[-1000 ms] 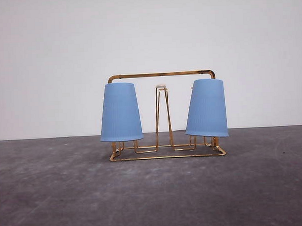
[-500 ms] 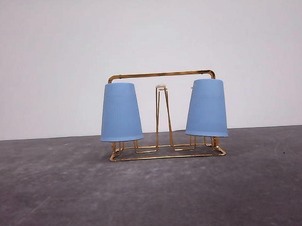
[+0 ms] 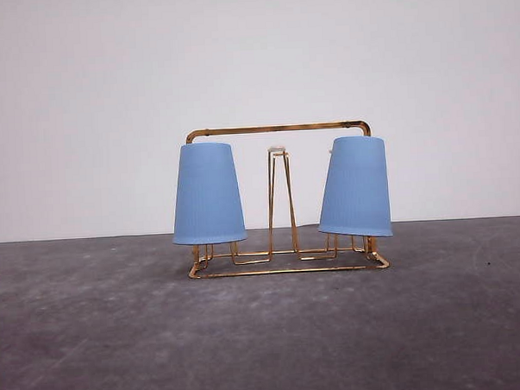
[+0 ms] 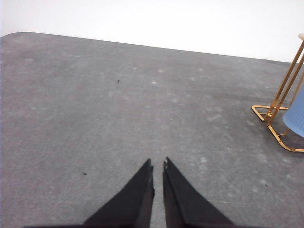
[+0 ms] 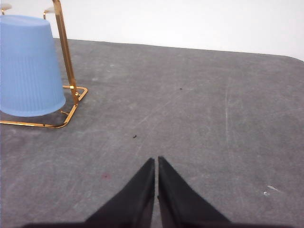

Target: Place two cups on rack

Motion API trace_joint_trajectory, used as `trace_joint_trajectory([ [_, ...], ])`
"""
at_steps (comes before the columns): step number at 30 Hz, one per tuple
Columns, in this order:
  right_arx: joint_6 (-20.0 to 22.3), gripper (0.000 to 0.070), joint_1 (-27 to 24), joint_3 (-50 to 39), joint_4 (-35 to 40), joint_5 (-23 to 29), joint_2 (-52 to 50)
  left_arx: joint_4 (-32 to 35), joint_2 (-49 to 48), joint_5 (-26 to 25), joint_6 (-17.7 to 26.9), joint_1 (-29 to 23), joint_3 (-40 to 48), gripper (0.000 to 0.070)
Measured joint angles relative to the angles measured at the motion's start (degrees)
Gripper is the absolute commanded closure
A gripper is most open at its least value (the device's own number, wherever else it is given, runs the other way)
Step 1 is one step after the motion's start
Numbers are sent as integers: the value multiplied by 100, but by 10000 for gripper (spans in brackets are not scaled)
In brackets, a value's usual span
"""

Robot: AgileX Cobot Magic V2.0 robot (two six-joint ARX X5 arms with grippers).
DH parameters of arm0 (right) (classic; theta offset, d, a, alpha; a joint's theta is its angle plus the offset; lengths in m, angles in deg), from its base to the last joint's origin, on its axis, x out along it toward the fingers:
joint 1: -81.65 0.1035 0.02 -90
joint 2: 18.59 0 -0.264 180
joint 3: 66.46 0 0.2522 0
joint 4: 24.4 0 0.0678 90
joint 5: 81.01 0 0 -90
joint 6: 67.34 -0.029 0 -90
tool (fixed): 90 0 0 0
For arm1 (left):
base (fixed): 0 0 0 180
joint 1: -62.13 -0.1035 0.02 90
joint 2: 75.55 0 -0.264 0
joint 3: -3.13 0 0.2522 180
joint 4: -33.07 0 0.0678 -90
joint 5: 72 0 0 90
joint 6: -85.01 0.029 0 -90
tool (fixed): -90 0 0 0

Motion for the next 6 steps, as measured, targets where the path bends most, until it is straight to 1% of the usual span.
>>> trace_joint_trajectory([
  [6,-2,693,0,0,0,0,0,0,0,-2,0,0,0,683],
])
